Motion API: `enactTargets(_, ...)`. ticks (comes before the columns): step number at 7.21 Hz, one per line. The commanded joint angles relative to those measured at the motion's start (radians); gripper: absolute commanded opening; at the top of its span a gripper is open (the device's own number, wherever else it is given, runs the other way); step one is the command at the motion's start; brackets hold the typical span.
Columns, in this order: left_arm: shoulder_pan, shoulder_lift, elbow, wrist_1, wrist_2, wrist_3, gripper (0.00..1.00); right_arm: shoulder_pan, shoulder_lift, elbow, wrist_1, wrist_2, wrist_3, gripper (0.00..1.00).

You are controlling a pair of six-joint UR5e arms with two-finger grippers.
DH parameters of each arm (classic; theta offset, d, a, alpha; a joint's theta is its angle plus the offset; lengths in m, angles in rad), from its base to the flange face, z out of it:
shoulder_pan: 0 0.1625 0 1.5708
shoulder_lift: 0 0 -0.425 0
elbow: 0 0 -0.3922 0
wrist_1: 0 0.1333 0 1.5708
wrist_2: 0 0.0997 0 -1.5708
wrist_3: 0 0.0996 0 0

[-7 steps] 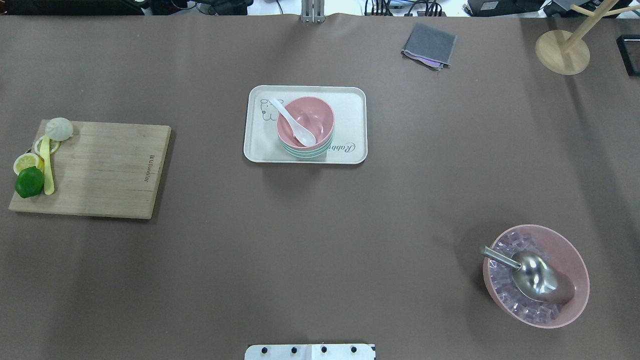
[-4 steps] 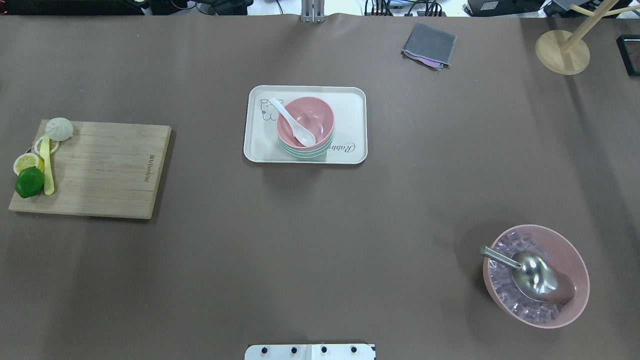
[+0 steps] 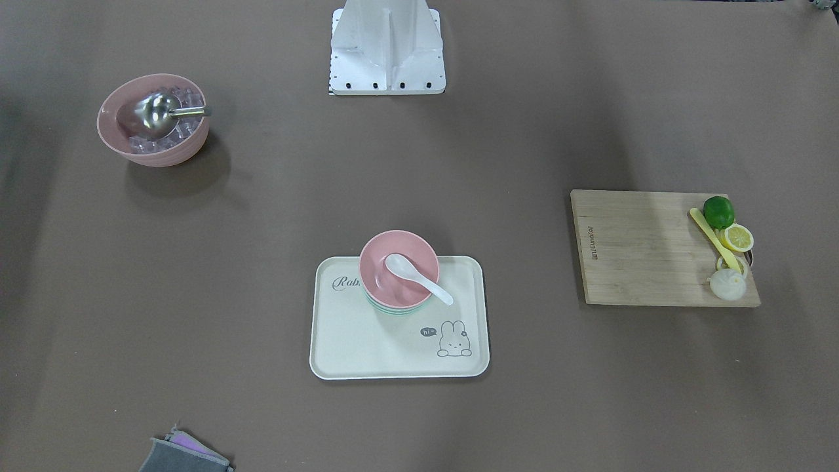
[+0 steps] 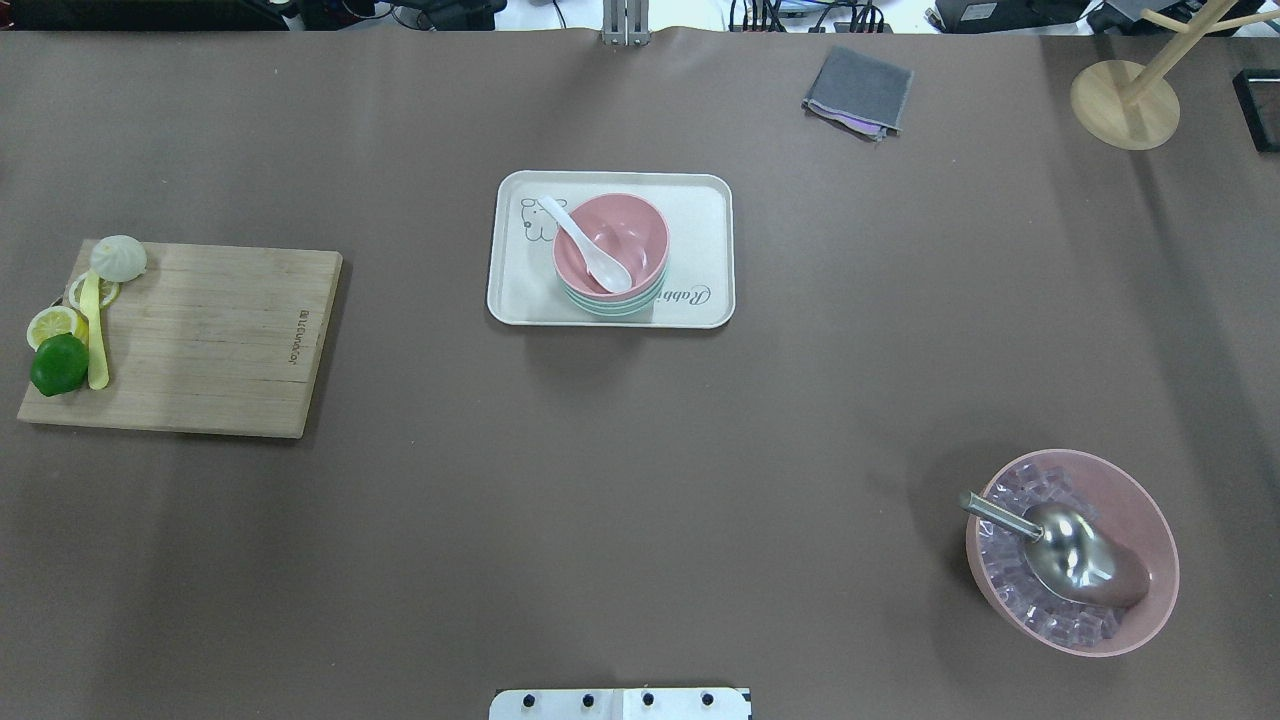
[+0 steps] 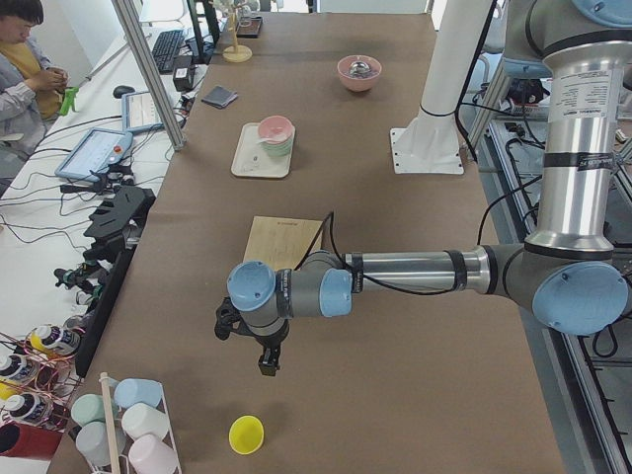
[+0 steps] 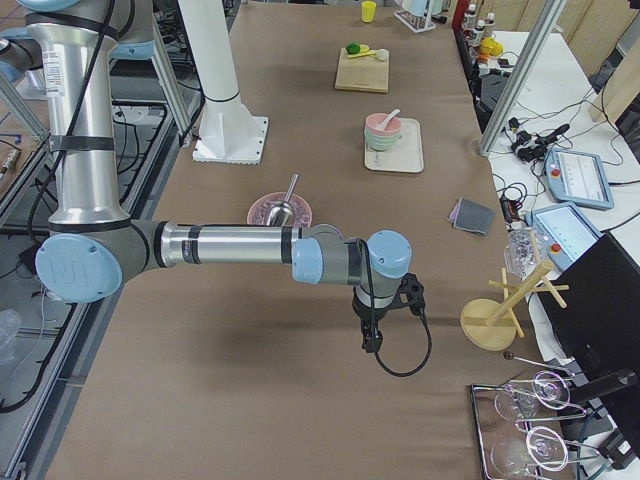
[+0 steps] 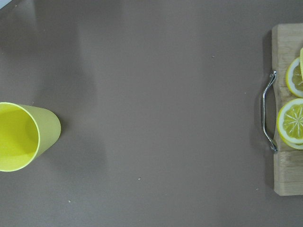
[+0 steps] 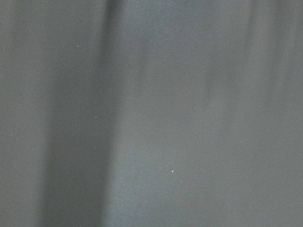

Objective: Stack pink bowl on green and place spoon

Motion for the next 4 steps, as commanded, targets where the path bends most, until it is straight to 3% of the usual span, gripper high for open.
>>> enactTargets(1,0.0,0.0,-0.002,-0.002,0.003,-0.002,0.98,0.0,-0.001,0.001,-0.001,-0.007,0.0,1.0)
enactTargets(4,0.002,-0.001,-0.017,-0.003,-0.002,-0.003,0.98,0.0,0.011,0.001,-0.003,-0.013,0.014,1.0)
